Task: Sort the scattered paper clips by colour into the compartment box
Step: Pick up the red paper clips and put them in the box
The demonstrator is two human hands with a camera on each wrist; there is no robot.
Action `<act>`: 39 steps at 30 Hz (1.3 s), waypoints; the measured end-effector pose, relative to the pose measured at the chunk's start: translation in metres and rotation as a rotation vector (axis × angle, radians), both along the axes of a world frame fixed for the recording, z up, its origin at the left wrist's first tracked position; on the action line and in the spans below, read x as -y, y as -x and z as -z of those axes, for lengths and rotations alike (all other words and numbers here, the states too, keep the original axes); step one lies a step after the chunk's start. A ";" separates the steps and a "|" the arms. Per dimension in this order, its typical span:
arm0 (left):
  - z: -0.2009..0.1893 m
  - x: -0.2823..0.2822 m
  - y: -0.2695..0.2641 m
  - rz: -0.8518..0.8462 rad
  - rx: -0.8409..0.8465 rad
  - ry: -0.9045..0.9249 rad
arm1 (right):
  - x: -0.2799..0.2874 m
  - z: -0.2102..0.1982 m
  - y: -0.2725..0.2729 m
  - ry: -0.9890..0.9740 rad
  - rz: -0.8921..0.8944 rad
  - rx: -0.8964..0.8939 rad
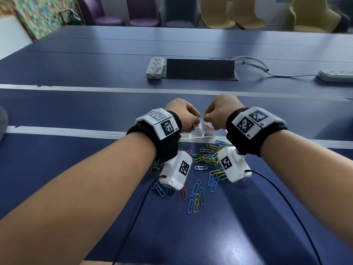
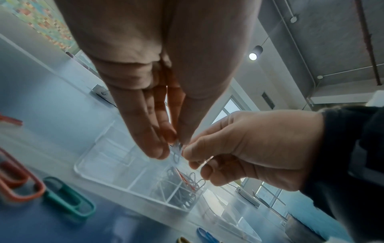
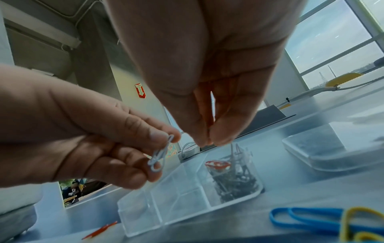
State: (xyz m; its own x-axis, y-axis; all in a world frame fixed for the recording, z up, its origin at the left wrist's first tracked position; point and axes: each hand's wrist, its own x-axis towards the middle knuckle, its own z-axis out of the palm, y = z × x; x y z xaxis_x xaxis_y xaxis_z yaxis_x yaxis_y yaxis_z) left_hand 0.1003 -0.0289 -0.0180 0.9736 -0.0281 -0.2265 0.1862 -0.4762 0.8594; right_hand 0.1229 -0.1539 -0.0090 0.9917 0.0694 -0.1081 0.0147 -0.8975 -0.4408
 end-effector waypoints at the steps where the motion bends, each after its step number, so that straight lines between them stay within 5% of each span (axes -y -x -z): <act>1: 0.000 0.001 -0.001 0.001 -0.004 0.004 | 0.001 0.000 -0.001 0.009 0.004 -0.004; 15: -0.006 0.013 -0.014 0.030 0.004 -0.107 | 0.014 -0.002 -0.001 0.093 -0.034 0.009; 26: -0.003 0.005 -0.012 0.010 0.012 -0.138 | 0.001 -0.002 0.009 0.404 -0.190 0.046; 39: 0.000 0.002 -0.017 -0.002 0.010 -0.140 | 0.008 -0.019 0.011 0.301 -0.210 -0.069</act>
